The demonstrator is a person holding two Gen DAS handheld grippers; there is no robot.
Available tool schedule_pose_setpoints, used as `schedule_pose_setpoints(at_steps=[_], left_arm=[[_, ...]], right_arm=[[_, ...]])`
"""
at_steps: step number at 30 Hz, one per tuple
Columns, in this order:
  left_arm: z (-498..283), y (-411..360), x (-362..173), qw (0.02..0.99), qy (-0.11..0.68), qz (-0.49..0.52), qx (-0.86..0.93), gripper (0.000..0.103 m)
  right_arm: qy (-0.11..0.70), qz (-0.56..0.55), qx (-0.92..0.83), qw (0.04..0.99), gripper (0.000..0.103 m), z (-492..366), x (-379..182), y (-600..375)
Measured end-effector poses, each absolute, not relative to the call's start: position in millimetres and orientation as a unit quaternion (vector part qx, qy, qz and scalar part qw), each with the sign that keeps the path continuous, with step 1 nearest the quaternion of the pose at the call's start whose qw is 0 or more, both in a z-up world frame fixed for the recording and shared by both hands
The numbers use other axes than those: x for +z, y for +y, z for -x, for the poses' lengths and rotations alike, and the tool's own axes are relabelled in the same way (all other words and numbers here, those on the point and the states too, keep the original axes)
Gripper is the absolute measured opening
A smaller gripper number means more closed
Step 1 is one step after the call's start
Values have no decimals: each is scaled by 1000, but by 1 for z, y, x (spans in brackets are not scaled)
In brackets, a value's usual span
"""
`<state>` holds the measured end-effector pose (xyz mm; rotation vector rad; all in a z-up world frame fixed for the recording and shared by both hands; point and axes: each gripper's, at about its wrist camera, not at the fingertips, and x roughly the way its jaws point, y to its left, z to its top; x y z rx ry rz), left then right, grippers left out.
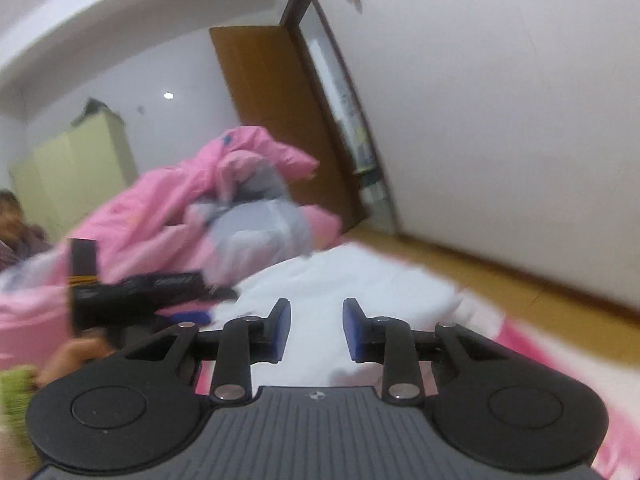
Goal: Fold clothes
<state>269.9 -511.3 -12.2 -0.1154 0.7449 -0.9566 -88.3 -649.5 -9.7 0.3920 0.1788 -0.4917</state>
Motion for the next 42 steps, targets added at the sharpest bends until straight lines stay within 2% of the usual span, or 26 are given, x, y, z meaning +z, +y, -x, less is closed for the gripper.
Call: schedule_pose_setpoints(at_steps=[6, 8, 13, 15, 19, 27, 31, 32, 42], left_arm=[[-279, -510, -26, 824, 353, 69, -439, 70], [-280, -506, -19, 826, 343, 79, -440, 72], [-290, -523, -14, 819, 361, 112, -433, 85], [-292, -535, -21, 816, 391, 101, -414, 85], [-282, -519, -11, 826, 389, 104, -394, 84], [-226, -405, 98, 820, 324, 117, -457, 86], [-155, -324, 156, 817, 284, 90, -493, 98], [-136, -300, 168, 818, 269, 82, -502, 99], [6, -98, 233, 851, 216, 29, -478, 102]], right_arm=[[157, -225, -299, 914, 20, 58, -56, -705], [136, -230, -290, 919, 20, 67, -48, -704], [91, -213, -284, 931, 20, 69, -22, -703], [104, -227, -286, 925, 20, 58, -25, -712], [154, -258, -308, 903, 20, 41, -48, -731], [50, -171, -280, 943, 22, 125, 31, -641], [5, -158, -239, 958, 22, 180, 68, -587], [-4, -156, -224, 962, 22, 191, 75, -572], [-61, -138, -48, 987, 24, 258, 131, -445]])
